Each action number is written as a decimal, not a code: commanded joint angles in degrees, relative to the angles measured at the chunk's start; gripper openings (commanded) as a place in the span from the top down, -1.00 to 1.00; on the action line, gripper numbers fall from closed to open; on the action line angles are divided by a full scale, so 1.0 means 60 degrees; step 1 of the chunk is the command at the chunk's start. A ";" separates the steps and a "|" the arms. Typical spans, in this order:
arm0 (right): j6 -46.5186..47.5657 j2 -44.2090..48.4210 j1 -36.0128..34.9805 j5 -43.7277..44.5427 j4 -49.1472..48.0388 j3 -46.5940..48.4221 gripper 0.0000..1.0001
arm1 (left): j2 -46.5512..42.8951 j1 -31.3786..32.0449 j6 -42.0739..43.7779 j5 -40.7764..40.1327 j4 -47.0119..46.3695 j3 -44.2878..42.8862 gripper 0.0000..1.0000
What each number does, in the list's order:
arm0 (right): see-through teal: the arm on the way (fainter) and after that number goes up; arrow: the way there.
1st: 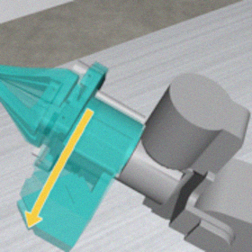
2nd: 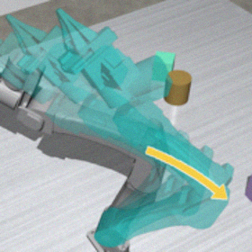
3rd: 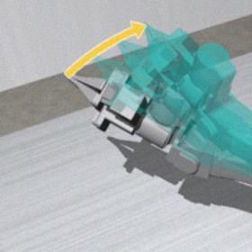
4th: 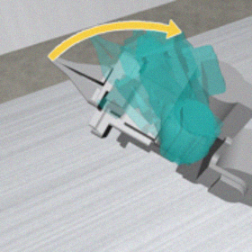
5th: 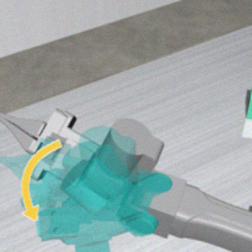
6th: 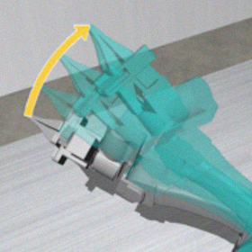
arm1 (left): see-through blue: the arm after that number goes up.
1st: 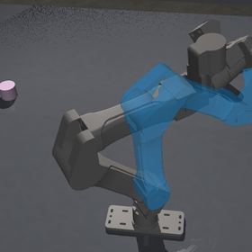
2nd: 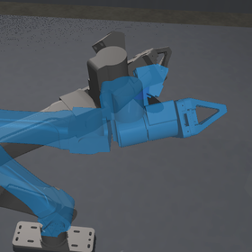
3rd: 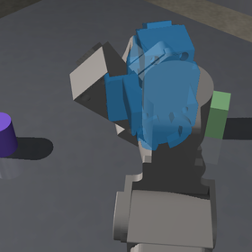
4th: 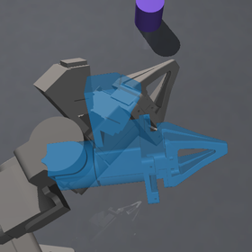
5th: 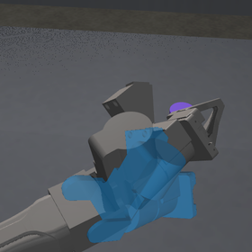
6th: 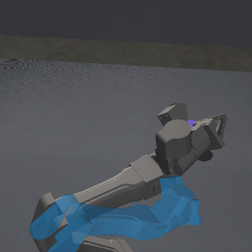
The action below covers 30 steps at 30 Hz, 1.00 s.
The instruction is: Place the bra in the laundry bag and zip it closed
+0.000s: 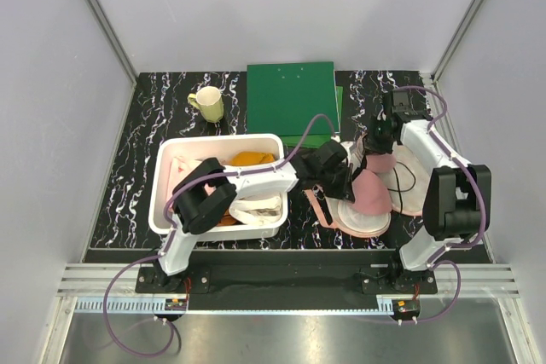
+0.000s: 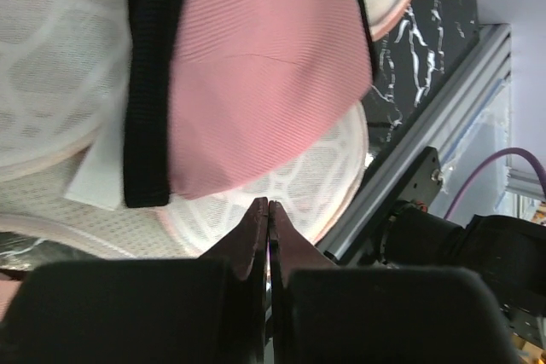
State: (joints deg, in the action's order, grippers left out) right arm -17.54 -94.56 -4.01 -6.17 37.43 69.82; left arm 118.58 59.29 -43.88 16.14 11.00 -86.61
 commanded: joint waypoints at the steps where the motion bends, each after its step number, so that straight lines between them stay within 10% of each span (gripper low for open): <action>1: 0.0770 0.0190 -0.0458 -0.1313 -0.0028 0.0403 1.00 | -0.0894 0.0153 -0.0187 -0.0008 -0.1129 0.0662 0.94; 9: 0.0626 -0.0411 -0.1148 -0.1799 0.0280 0.0243 0.94 | -0.3678 -0.0914 -0.0216 -0.0405 -0.2449 0.3417 0.14; 11: 0.0405 -0.0092 -0.1133 -0.1580 0.0324 0.0024 0.17 | -0.4088 -0.1265 -0.0202 -0.0463 -0.2421 0.3623 -0.07; 13: -0.0239 0.0392 -0.1119 -0.1199 0.0324 -0.0327 -0.03 | -0.4091 -0.1487 -0.0114 -0.0289 -0.2318 0.3508 -0.31; 19: -0.2655 0.3186 -0.0680 0.0166 0.0485 -0.1615 -0.64 | -0.2686 -0.1971 -0.0538 0.0708 -0.2509 0.2162 -0.44; 30: -0.6977 0.6383 -0.0269 -0.0318 0.1218 -0.4794 -0.65 | -0.0312 -0.1854 -0.2852 -0.0419 -0.2011 0.0373 -0.31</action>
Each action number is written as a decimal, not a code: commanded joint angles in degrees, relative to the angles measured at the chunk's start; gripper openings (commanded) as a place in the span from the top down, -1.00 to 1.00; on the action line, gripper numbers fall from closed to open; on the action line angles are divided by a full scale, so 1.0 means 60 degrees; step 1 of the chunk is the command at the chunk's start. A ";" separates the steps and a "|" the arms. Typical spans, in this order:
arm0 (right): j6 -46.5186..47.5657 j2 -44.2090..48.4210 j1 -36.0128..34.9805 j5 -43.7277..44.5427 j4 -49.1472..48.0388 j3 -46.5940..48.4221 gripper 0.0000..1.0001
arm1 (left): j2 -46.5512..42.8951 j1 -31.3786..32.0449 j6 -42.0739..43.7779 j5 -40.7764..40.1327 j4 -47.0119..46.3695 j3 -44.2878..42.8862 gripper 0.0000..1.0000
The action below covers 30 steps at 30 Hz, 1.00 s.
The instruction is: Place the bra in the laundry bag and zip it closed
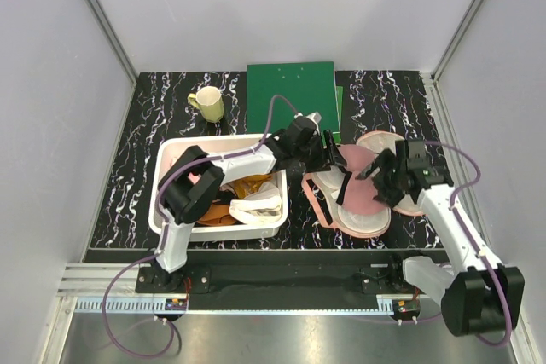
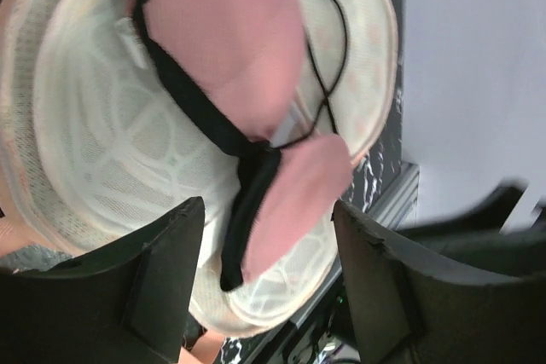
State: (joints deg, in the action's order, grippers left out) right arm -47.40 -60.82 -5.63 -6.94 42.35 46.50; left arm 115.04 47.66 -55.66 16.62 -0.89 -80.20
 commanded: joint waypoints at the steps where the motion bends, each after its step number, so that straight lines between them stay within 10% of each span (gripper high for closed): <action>1: -0.2351 0.1124 0.0001 -0.0119 0.0398 -0.1054 -0.64 | 0.0410 0.0113 -0.0948 -0.0601 0.0001 -0.0782 -0.32; 30: -0.3833 0.0469 0.0001 0.1406 -0.0729 -0.2974 -0.30 | 0.1861 0.0216 -0.1050 -0.1160 -0.0014 -0.1588 -0.05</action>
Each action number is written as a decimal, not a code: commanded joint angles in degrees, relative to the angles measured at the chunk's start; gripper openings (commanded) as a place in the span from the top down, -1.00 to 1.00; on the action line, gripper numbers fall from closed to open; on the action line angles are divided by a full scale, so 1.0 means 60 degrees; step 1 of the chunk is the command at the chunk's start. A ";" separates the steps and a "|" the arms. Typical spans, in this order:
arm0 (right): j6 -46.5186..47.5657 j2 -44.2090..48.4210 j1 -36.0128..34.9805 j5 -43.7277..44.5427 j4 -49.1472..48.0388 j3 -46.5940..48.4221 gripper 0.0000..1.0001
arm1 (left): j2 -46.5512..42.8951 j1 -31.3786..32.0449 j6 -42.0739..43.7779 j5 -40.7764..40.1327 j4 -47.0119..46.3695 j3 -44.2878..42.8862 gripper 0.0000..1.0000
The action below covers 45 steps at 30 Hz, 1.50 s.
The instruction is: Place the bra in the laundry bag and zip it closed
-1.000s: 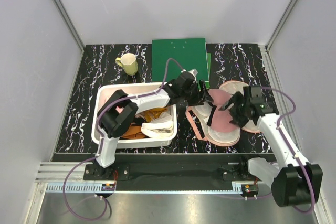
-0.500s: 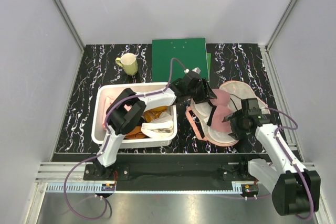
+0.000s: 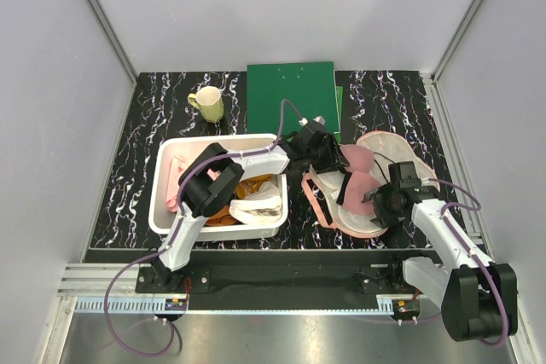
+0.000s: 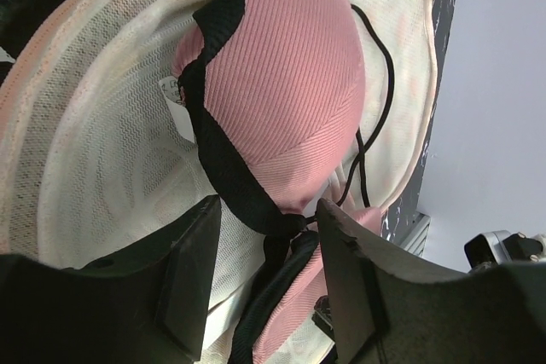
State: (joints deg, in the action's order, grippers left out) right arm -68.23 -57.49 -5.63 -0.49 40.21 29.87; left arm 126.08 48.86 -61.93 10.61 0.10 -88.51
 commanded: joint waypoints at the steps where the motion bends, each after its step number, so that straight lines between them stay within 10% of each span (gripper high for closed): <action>1: -0.0391 -0.0129 0.0001 0.0316 -0.0431 -0.0232 -0.30 | 0.0051 0.0016 -0.0020 -0.0128 -0.0207 -0.0219 -0.06; 10: -0.0187 -0.0423 0.0001 0.0814 -0.1164 -0.0232 0.15 | 0.0373 0.0016 0.0171 -0.0303 -0.0046 -0.0761 -0.06; 20: 0.0485 0.0207 0.0001 0.1122 -0.1179 0.0075 0.97 | 0.0578 -0.0014 0.1309 -0.1021 0.0612 -0.1653 0.93; 33: 0.4514 0.0602 0.0030 0.0552 0.0943 0.2682 1.00 | -0.1282 0.0294 0.3422 -0.1901 0.1156 -0.0777 1.00; 45: 0.4662 0.0004 0.0191 -0.0448 0.2247 0.2903 1.00 | -0.1561 0.0426 0.2676 -0.0802 0.0394 0.0542 1.00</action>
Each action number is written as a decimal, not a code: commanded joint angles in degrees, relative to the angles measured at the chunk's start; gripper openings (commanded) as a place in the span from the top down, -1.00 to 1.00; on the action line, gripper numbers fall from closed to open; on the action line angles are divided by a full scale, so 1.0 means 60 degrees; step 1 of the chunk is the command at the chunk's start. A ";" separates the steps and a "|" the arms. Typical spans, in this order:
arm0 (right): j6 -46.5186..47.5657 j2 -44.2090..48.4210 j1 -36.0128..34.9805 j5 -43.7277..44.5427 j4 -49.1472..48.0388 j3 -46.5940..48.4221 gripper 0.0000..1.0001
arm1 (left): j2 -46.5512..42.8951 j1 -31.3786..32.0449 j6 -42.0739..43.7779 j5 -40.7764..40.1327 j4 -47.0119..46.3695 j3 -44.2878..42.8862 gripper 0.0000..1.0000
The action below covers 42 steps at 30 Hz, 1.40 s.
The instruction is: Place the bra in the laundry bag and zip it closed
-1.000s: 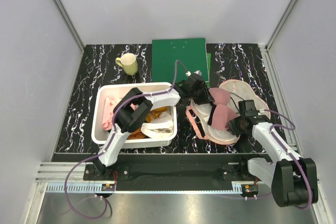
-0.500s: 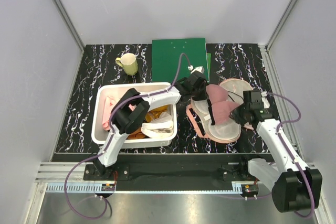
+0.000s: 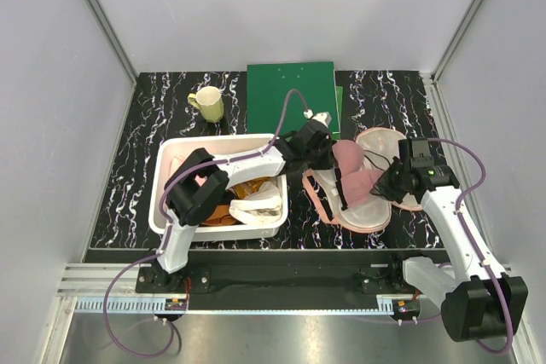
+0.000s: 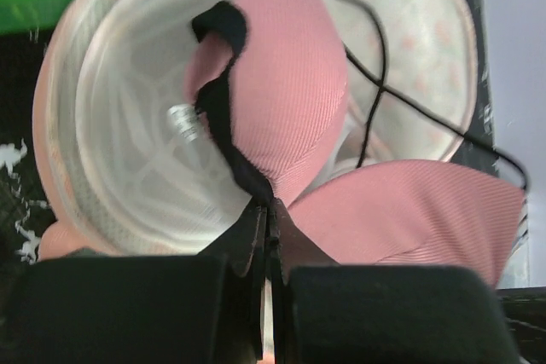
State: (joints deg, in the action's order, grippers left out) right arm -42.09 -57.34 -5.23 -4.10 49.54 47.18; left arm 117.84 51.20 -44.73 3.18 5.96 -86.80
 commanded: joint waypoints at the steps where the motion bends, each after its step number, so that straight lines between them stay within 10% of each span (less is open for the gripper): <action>1: 0.0320 -0.0096 0.0140 0.0330 0.0810 0.0018 1.00 | -0.0144 0.0036 -0.0220 0.0480 -0.0612 0.0273 1.00; 21: 0.0584 -0.2337 0.0696 0.1914 0.0899 0.0472 0.94 | 0.0516 0.0095 -0.0763 0.0920 -0.0407 0.0332 1.00; 25: 0.0627 -0.2396 0.0726 0.1388 0.0738 0.0472 0.43 | 0.0428 0.0051 -0.0413 0.0643 0.0017 0.0215 0.92; 28: 0.0773 -0.1915 0.0814 0.0859 0.0884 0.0807 0.01 | -0.0126 -0.0023 -0.0061 0.0366 0.0574 0.0229 0.07; 29: 0.0818 -0.1695 0.0814 0.0888 0.0899 0.0939 -0.47 | -0.0665 -0.0023 0.0071 0.0306 0.0647 0.0447 -0.09; 32: 0.1183 -0.1269 0.1442 0.0961 0.0913 0.1598 -0.99 | -0.1618 -0.0008 0.0409 -0.0032 0.0823 0.0770 -0.22; 42: 0.2268 -0.2965 0.3537 0.1255 0.0240 0.3430 -1.00 | -0.1829 0.0312 0.0804 0.2252 -0.0743 0.0933 -0.10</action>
State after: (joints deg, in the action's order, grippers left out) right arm -31.66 -70.54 12.97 2.94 53.60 65.10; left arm 104.60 51.18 -42.41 8.32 7.86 -80.25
